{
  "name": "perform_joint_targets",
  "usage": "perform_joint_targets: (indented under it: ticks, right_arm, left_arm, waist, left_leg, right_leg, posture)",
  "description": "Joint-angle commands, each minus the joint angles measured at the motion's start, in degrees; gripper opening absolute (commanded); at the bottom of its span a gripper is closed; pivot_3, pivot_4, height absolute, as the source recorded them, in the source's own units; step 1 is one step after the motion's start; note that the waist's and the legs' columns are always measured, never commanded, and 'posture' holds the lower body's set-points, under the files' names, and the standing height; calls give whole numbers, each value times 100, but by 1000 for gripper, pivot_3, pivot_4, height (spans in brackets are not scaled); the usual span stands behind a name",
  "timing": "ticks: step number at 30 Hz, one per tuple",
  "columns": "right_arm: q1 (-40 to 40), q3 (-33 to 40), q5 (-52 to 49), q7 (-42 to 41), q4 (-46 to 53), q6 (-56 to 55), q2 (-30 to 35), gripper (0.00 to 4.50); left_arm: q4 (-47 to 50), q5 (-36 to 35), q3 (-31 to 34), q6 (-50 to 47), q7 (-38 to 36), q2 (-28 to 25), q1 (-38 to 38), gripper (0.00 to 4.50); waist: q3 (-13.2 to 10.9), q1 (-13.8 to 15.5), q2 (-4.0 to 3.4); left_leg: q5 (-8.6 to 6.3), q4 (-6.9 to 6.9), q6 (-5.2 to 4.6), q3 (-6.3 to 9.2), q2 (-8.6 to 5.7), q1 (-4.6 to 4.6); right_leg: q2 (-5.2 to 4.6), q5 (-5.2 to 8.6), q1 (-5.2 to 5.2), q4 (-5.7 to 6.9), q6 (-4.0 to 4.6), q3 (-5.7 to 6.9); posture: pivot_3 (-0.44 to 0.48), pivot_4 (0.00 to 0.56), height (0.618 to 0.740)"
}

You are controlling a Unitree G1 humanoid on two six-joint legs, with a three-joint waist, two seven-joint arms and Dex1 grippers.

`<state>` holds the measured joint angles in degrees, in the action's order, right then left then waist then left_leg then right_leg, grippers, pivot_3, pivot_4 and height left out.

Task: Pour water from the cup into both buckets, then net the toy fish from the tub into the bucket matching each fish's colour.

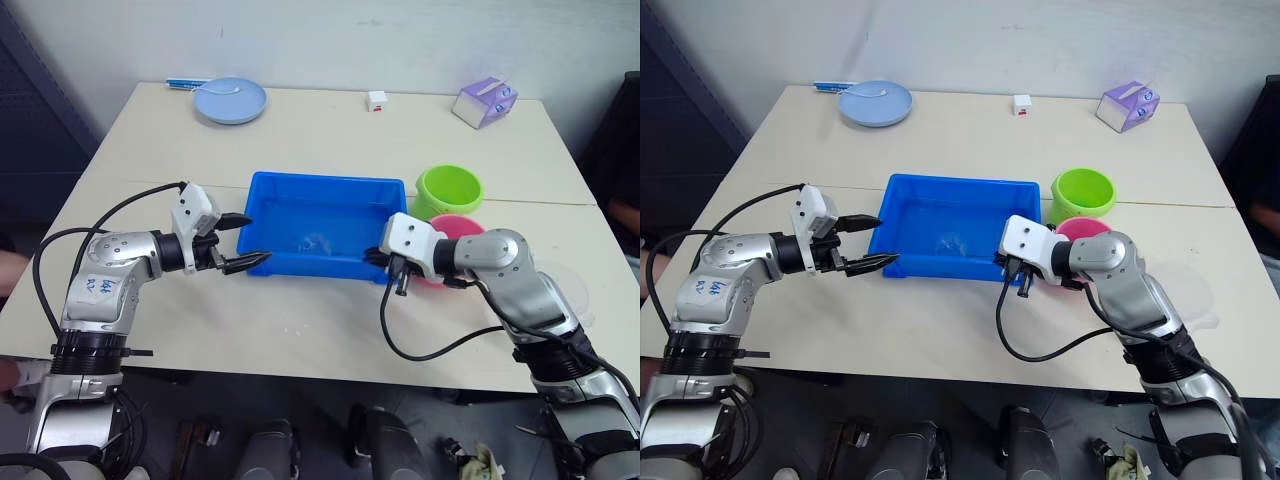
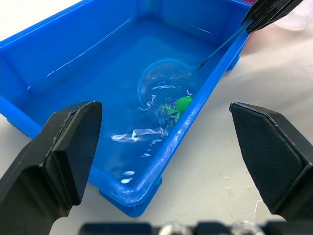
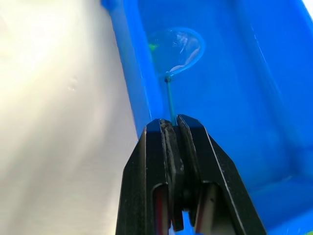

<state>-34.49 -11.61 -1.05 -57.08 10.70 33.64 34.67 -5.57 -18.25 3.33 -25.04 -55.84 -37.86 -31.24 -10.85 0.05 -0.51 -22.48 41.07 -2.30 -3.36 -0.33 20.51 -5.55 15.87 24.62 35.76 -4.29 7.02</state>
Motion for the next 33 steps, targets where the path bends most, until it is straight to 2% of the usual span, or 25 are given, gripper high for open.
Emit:
perform_joint_targets:
  ticks: [1,11,15,20,24,28,33]
  right_arm:
    - [2,503,-517,164,533,783,-37,800]
    - [114,1884,-1425,998,1447,2501,130,800]
    - [282,2691,-1488,1279,1628,2804,609,800]
    - [487,3213,-1494,1557,1489,2731,1085,800]
    - [756,3148,-1091,1729,1134,1969,1637,800]
    - [1017,2473,-226,1933,574,363,2178,800]
    - [1016,761,2159,2434,-605,-3311,3437,800]
  left_arm:
    - [-37,-152,30,26,-85,63,-199,4500]
    - [-507,-571,-95,-190,-391,762,-962,4500]
    - [-771,-628,-270,-88,-543,1176,-1350,4500]
    - [-978,-614,-325,39,-621,1480,-1590,4500]
    - [-1051,-586,-344,126,-632,1591,-1652,4500]
    - [-1056,-577,-339,164,-624,1615,-1634,4500]
    - [-891,-556,-334,177,-540,1599,-1498,4500]
  waist:
    - [0,4,0]
    - [0,33,0]
    - [0,76,0]
    - [0,111,1]
    - [0,103,0]
    - [0,105,0]
    - [-1,91,-1]
  left_leg:
    - [0,0,0,0,0,0]
    - [0,0,0,-3,-3,0]
    - [0,0,0,-6,-6,0]
    - [0,-5,0,-15,-7,-2]
    - [0,-7,0,-29,-4,-11]
    - [0,-7,0,-32,-3,-12]
    - [0,-10,0,-41,-4,-15]
  right_leg:
    - [0,0,0,0,0,0]
    - [3,0,0,2,0,-1]
    - [3,0,1,4,0,-2]
    - [5,0,2,2,-1,-9]
    - [8,0,4,9,-1,-22]
    - [9,0,4,8,-1,-25]
    - [7,0,9,8,-1,-34]
  posture:
    - [0,150,739]
    - [0,150,739]
    - [0,150,739]
    - [0,150,739]
    - [0,150,739]
    - [0,150,739]
    - [0,150,739]
